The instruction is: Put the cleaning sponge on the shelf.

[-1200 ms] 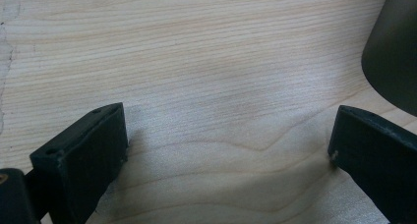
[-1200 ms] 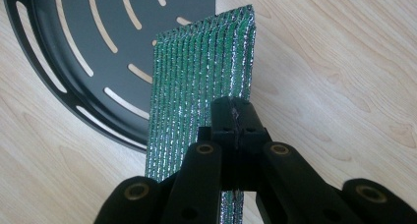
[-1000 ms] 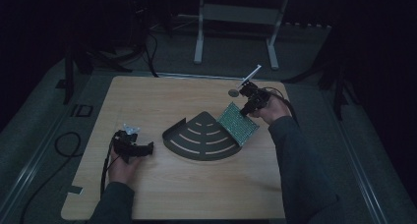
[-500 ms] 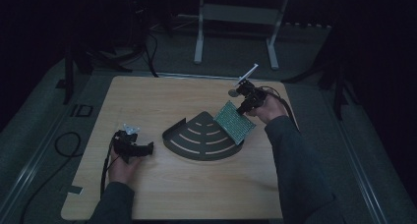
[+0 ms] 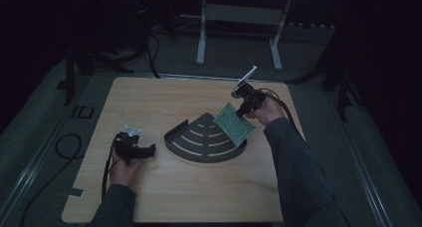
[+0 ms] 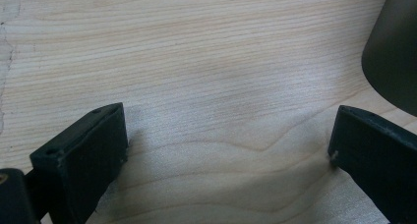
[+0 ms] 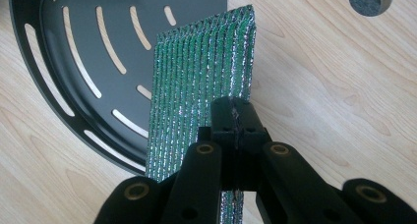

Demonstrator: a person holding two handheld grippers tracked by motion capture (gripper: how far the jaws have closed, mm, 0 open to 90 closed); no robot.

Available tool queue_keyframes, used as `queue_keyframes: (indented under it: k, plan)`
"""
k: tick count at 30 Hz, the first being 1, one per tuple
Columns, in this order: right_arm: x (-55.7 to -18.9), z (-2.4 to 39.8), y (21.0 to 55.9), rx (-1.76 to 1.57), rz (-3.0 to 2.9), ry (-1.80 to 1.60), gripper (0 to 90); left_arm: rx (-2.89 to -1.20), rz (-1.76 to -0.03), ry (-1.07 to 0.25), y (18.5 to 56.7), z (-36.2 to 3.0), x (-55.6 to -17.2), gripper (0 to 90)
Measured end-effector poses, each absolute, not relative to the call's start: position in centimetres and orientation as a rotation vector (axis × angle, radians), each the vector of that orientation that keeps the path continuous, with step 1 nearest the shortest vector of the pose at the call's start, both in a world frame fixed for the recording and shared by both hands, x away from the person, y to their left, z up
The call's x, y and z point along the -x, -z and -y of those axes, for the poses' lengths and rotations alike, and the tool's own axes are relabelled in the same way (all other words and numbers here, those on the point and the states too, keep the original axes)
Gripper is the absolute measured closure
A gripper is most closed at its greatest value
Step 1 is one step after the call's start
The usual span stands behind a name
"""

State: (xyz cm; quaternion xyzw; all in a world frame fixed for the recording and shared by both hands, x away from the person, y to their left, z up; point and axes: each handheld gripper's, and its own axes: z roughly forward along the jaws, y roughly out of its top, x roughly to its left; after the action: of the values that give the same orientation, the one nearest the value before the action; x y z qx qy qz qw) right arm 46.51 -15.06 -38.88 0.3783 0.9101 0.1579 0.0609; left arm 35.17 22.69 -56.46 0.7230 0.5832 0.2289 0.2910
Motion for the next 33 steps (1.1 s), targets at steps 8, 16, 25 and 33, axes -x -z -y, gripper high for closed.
queue_keyframes:
  k: [8,16,25,33]
  plan:
    - [-46.7,14.6,39.3,-1.147,-2.755,-0.492,89.7,-1.927,-1.554,-0.61,56.5,-22.7,-35.2,1.7]
    - [-46.8,14.0,39.9,-1.143,-2.76,-0.494,89.7,-1.928,-1.554,-0.61,56.5,-22.7,-35.2,1.7]
    - [-47.0,13.5,40.4,-1.142,-2.757,-0.499,89.7,-1.928,-1.554,-0.611,56.5,-22.7,-35.2,1.7]
    - [-47.0,13.1,40.8,-1.145,-2.754,-0.5,89.7,-1.927,-1.555,-0.609,56.5,-22.7,-35.2,1.7]
